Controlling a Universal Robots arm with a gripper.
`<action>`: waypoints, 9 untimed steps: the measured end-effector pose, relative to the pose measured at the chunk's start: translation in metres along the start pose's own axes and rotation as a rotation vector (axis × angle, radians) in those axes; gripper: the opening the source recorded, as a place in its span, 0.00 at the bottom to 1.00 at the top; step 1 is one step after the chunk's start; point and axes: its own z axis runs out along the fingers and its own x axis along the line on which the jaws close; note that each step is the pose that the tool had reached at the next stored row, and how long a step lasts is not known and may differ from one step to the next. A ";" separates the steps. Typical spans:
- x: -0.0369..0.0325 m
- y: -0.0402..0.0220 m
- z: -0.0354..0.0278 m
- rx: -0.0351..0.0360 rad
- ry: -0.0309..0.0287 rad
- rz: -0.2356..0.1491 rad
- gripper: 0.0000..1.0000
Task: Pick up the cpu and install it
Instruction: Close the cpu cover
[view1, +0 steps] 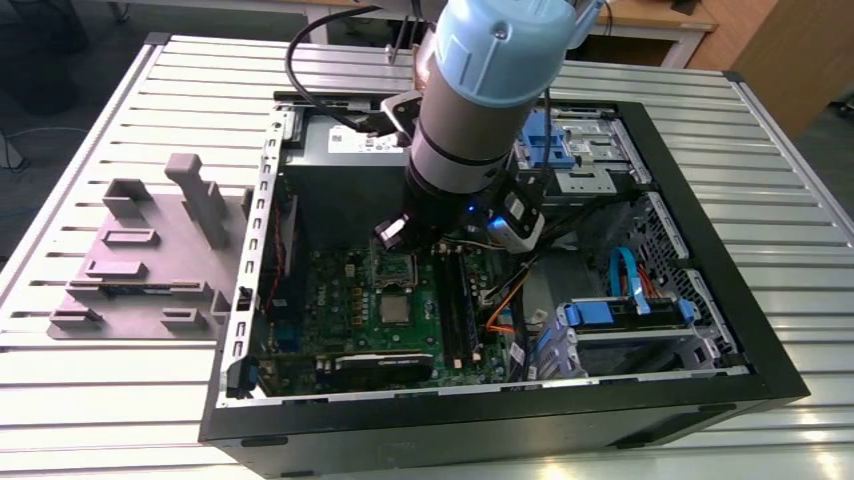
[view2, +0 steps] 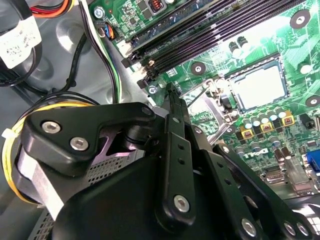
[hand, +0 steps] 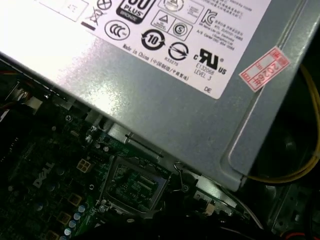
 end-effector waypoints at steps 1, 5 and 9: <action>0.0000 0.0000 0.0000 0.0000 0.0000 0.000 0.11; -0.0001 0.0000 0.0000 -0.0001 0.0000 0.000 0.11; 0.0000 -0.0001 -0.0014 -0.0002 -0.0001 -0.001 0.11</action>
